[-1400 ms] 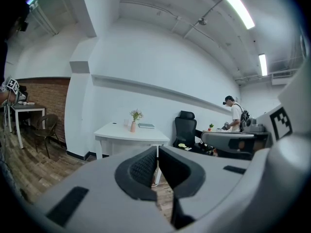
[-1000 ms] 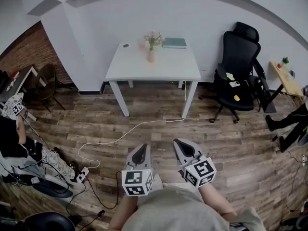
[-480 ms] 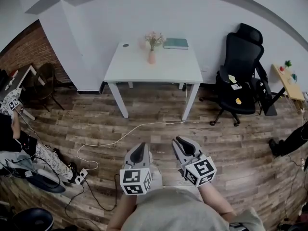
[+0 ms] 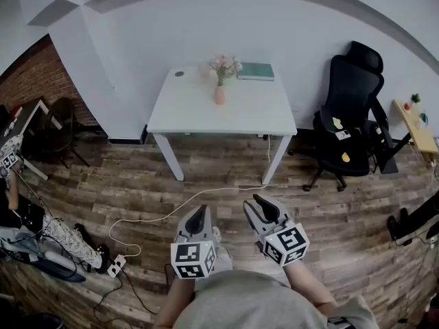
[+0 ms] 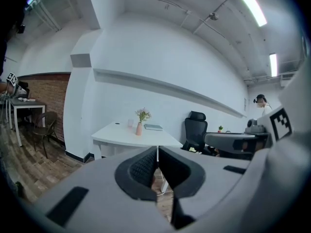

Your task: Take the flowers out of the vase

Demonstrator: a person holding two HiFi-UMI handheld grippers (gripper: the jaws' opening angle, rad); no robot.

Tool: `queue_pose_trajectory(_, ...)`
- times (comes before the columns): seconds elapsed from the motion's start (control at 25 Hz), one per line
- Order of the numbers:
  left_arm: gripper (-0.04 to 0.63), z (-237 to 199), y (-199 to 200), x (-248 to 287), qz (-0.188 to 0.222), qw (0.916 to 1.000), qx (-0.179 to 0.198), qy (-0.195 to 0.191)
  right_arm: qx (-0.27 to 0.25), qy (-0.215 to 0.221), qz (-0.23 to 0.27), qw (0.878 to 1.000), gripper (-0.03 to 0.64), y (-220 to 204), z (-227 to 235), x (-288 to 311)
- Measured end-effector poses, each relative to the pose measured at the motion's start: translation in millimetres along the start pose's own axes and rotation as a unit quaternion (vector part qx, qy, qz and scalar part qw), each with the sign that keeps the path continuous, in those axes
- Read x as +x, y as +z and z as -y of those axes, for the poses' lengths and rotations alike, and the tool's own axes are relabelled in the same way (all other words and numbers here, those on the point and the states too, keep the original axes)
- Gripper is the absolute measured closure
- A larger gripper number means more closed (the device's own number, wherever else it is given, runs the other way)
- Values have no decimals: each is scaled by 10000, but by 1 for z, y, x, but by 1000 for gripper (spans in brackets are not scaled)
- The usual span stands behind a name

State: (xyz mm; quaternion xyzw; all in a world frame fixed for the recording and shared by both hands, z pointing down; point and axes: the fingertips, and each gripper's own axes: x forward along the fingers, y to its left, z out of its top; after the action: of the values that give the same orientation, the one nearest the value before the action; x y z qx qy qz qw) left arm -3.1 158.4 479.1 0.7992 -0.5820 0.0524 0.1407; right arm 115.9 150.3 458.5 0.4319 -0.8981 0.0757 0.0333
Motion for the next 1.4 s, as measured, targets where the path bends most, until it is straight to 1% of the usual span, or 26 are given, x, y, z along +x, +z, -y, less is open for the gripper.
queue_pose_trajectory(0.32,583,-42,34,72,-18,10000,29,-75,-21,-61,-6,10000,468,25,39,78)
queue_pose_trajectory(0.6,583,-78,60,126,-30,9999,34,-139,-48,-75,-56,9999,454,40,61,141)
queue_pose_trajectory(0.8,583,-103,77,161,-48,9998,18,-215,-43,-182,-46,9998,453,53,77,181)
queue_pose_trajectory(1.2,583,-148,94,225,-117,9993,32,-359,3,-410,-54,9991,453,59,107,253)
queue_pose_trajectory(1.4,583,-171,100,249,-119,9993,0,-350,-12,-481,-43,9988,453,62,118,281)
